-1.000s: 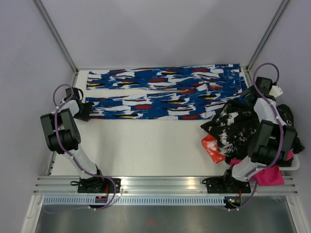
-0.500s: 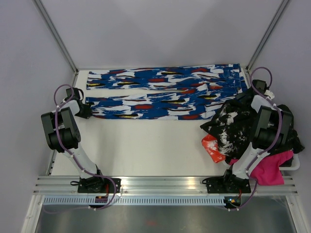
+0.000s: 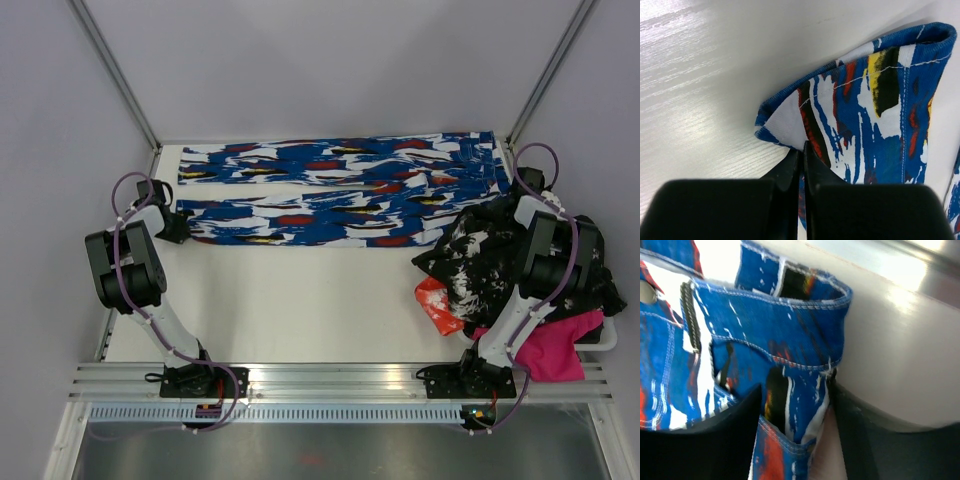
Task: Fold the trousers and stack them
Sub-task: Fold the trousers
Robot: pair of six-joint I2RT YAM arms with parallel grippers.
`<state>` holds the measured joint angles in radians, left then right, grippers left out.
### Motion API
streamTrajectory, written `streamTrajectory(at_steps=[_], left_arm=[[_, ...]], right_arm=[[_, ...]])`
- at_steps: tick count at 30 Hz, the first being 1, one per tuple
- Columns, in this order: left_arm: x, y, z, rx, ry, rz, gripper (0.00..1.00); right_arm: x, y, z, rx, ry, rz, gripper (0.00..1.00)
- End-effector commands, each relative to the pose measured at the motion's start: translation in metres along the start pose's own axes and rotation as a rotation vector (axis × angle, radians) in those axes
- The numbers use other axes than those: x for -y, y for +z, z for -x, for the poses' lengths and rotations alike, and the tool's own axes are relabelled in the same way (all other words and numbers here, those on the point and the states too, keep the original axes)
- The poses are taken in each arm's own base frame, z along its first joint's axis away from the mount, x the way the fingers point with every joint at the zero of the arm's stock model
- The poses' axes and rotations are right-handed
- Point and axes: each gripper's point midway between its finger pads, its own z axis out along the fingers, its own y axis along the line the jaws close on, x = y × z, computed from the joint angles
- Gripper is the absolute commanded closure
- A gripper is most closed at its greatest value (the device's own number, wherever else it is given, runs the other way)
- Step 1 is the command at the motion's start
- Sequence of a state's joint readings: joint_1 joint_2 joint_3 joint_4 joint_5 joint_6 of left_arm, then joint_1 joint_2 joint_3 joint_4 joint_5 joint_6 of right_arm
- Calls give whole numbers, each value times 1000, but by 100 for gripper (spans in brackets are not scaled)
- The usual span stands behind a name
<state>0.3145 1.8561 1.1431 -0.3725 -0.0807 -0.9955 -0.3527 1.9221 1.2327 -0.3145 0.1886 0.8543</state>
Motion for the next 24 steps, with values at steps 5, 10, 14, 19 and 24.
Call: streamTrajectory(at_steps=[5, 10, 14, 19, 24], left_arm=[[36, -22, 25, 83, 95, -81, 98], [49, -33, 33, 112, 137, -107, 98], [63, -53, 49, 177, 184, -130, 98], [86, -91, 78, 284, 227, -183, 98], [105, -110, 92, 337, 252, -236, 98]], right_arm=[[-23, 15, 15, 46, 10, 84, 96], [-74, -19, 61, 149, 32, 240, 100], [-97, -51, 88, 217, 57, 327, 100], [-118, -81, 109, 256, 47, 400, 100], [-129, -86, 119, 274, 15, 426, 100]])
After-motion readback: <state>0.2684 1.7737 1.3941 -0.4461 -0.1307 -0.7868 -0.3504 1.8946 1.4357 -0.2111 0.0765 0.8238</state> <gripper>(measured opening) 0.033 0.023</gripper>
